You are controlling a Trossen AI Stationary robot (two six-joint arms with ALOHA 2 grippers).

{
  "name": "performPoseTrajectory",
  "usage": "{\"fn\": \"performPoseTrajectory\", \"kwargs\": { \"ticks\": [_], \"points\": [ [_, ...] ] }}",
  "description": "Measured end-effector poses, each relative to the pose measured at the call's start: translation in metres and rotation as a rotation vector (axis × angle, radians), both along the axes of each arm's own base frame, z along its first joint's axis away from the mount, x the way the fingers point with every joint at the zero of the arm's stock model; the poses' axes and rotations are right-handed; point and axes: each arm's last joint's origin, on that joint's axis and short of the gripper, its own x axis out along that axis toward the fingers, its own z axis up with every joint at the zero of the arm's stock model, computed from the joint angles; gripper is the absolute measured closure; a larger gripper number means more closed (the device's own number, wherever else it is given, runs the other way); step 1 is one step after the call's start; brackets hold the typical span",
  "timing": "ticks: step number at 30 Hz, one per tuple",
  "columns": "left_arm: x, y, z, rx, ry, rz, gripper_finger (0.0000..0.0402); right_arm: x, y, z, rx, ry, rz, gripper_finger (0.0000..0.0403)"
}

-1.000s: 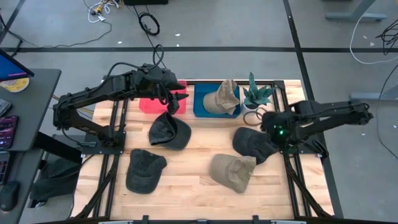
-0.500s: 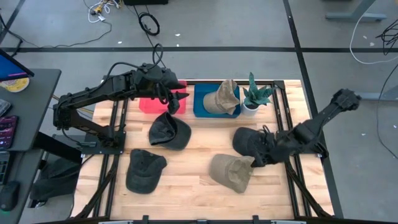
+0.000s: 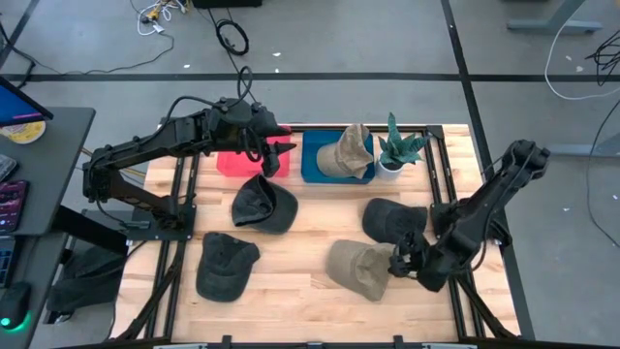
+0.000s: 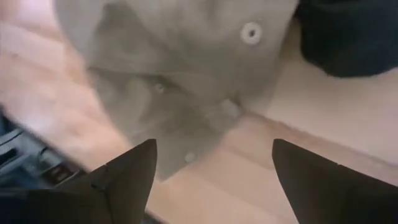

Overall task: Pick & Place hat
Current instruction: Put the light brown cap into the blue bin

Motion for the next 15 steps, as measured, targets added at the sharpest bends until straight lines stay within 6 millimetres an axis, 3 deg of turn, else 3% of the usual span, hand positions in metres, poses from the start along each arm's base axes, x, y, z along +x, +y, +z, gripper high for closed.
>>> {"fn": "performPoseTrajectory", "kwargs": {
  "ticks": [15],
  "points": [
    [0.002,-0.002,0.003,-0.024,-0.042,-0.065,0.0223,0.014,0.01,-0.039,-0.196,0.004,-0.113,0.0087]
  ]
}}
